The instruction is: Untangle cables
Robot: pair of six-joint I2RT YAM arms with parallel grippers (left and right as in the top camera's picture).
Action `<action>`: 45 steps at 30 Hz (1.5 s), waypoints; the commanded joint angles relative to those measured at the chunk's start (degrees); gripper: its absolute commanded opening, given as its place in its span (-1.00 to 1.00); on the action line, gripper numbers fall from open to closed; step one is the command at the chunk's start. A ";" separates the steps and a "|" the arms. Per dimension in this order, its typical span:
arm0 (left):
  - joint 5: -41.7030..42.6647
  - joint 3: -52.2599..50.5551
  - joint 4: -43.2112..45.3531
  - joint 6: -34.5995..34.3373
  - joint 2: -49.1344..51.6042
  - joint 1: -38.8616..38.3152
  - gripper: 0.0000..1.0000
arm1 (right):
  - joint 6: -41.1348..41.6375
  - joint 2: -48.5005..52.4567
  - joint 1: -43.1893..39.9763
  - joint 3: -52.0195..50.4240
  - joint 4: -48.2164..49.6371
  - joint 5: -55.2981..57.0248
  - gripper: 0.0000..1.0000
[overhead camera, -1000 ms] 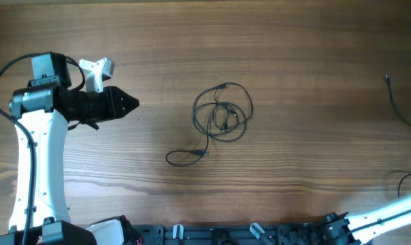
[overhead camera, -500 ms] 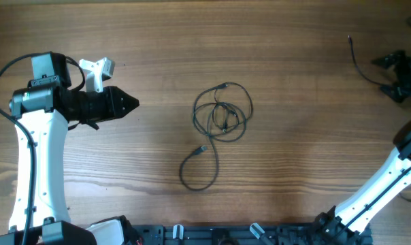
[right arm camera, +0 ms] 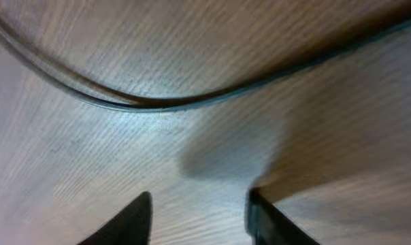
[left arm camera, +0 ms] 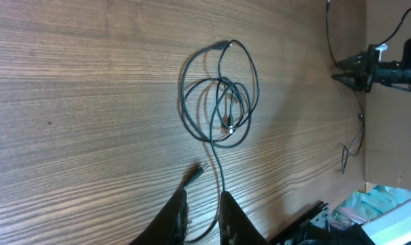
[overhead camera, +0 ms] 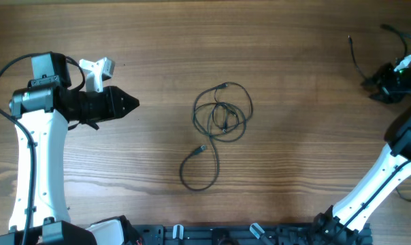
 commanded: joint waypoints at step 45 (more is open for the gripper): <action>-0.59 0.28 0.13 3.34 -0.96 -0.22 -0.67 | 19.02 -54.86 3.72 -23.17 -18.10 31.65 1.00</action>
